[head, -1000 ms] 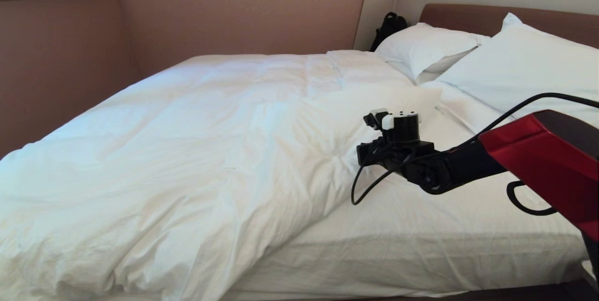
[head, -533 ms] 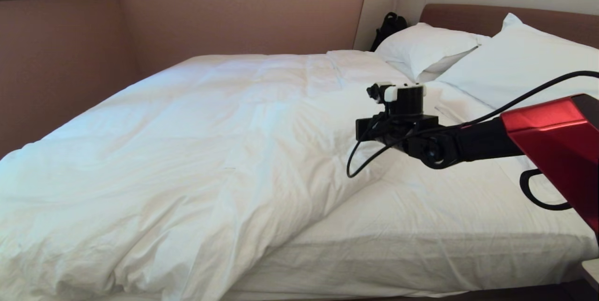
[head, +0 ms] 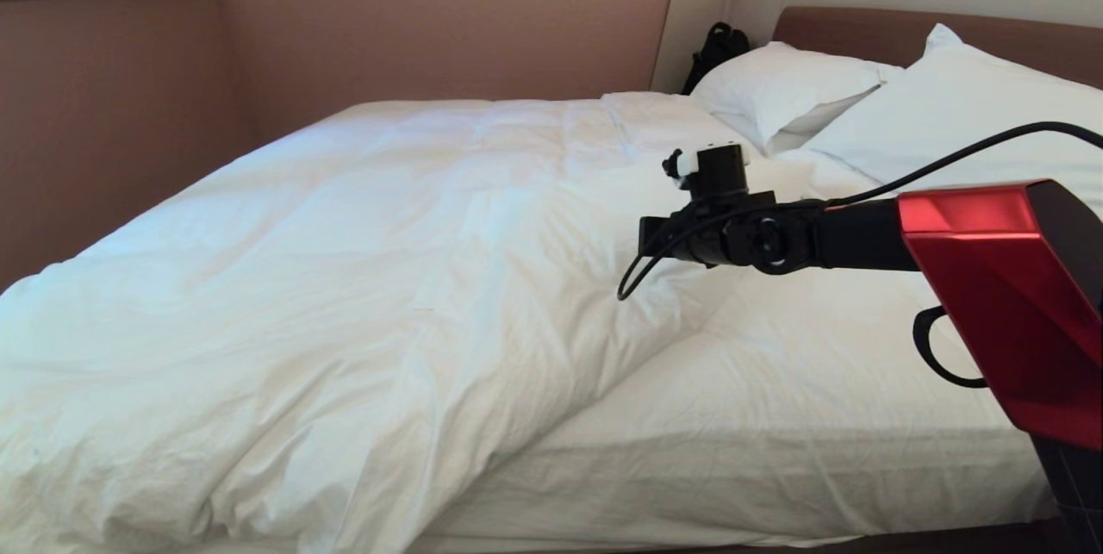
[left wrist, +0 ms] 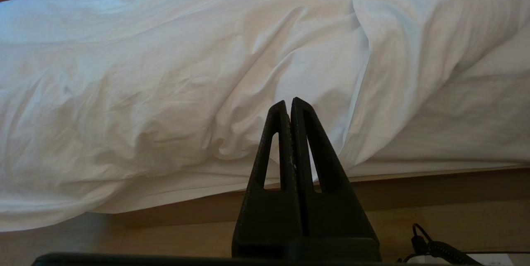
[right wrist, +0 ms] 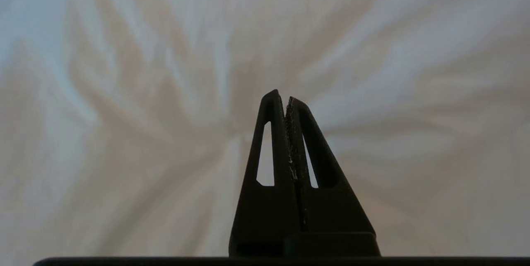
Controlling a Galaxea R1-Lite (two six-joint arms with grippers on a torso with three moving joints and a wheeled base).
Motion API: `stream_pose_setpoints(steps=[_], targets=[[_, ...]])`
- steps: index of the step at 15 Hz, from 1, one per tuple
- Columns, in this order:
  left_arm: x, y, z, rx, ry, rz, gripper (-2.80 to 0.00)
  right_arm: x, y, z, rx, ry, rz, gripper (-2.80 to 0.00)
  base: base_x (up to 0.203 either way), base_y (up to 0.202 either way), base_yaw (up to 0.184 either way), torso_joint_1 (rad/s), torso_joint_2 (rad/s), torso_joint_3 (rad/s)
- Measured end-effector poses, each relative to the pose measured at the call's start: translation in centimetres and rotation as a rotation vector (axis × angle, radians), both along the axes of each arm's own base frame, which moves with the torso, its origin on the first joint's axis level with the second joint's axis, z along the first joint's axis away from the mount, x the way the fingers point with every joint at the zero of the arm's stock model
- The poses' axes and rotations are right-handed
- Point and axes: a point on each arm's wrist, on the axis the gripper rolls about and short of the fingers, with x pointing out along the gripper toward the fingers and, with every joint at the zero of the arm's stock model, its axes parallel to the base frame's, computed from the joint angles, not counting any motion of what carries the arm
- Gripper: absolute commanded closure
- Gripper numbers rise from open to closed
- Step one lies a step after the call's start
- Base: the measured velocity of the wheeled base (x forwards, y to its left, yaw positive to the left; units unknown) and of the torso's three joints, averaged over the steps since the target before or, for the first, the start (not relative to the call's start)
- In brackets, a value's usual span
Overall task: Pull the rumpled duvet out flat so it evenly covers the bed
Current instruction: Hold the folded corner of the quilt
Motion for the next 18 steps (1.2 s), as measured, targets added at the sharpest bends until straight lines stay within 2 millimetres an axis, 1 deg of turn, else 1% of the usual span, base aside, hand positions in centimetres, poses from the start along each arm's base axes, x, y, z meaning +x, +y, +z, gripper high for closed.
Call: stream_pose_setpoints(steps=[3,5,8,9,14,18], targets=[[0.0,0.0,0.0,-0.001,0.000,0.000,0.00,-0.2,-0.1,-2.3,-0.054,0.142,-0.004,0.00,0.000,0.000,0.000,0.000,0.00,0.000],[0.0,0.0,0.0,0.000,0.000,0.000,0.00,-0.4,-0.2,-3.1,-0.082,0.206,-0.004,0.00,0.000,0.000,0.000,0.000,0.00,0.000],[0.0,0.0,0.0,0.000,0.001,0.000,0.00,-0.8,-0.5,-3.8,-0.114,0.272,-0.005,0.00,0.000,0.000,0.000,0.000,0.00,0.000],[0.0,0.0,0.0,0.000,0.000,0.000,0.00,-1.0,-0.6,-3.9,-0.120,0.286,-0.007,-2.80,0.000,0.000,0.000,0.000,0.00,0.000],[0.0,0.0,0.0,0.000,0.000,0.000,0.00,-1.2,-0.7,-3.7,-0.126,0.296,-0.016,-2.80,0.000,0.000,0.000,0.000,0.00,0.000],[0.0,0.0,0.0,0.000,0.000,0.000,0.00,-1.3,-1.0,-2.9,-0.120,0.278,-0.025,-2.80,0.000,0.000,0.000,0.000,0.00,0.000]])
